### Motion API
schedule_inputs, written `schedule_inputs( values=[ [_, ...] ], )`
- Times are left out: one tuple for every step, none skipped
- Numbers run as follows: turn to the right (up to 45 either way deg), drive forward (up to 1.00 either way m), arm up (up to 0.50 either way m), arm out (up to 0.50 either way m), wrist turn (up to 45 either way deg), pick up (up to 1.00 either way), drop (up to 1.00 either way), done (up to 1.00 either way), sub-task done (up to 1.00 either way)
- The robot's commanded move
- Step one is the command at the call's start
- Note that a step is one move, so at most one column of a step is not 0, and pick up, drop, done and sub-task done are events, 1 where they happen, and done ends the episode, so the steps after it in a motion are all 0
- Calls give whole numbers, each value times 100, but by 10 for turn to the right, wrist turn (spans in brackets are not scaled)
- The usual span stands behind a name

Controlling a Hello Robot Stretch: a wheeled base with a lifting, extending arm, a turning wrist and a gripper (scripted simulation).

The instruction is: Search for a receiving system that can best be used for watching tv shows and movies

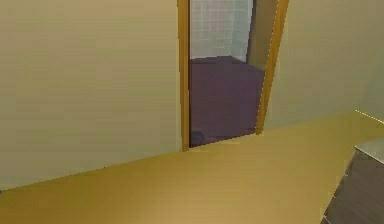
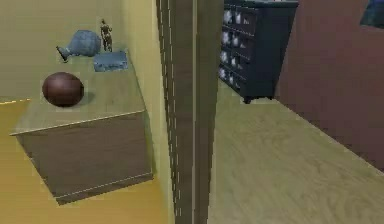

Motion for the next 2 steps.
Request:
schedule_inputs(
  values=[
    [0, 95, 0, 0, 0, 0, 0, 0, 0],
    [-450, 0, 0, 0, 0, 0, 0, 0, 0]
  ],
)
